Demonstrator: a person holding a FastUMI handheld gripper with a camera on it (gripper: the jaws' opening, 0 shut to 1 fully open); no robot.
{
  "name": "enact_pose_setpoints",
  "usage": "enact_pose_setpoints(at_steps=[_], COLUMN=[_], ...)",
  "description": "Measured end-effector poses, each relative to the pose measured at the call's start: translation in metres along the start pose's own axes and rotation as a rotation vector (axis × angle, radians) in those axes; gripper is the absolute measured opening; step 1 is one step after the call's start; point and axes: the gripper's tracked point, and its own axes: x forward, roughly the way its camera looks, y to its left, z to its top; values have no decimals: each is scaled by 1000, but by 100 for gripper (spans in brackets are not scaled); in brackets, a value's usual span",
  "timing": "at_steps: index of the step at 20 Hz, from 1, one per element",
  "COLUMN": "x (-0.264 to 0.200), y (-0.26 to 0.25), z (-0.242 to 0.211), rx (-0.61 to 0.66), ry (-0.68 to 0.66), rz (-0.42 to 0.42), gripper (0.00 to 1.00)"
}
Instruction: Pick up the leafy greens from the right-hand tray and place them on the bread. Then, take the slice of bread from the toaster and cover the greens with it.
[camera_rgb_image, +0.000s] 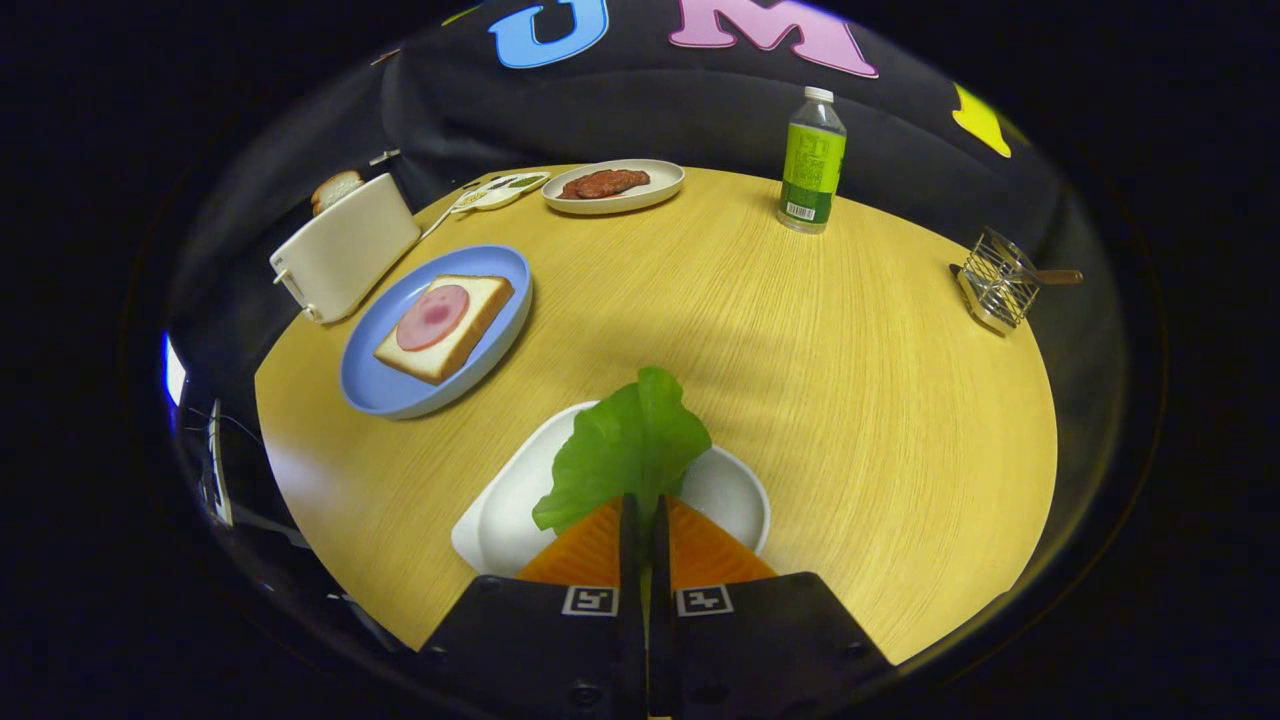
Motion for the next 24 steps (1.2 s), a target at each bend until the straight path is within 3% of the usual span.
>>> enact_pose_setpoints(at_steps=[7, 12, 18, 24], x=[-50, -70, -44, 9], y=[15, 62, 140, 186], z=[48, 102, 147, 151], rx=[-22, -54, -90, -55], ry=[-51, -104, -113, -36], rz=[-13, 55, 155, 196], gripper=[6, 6, 6, 6])
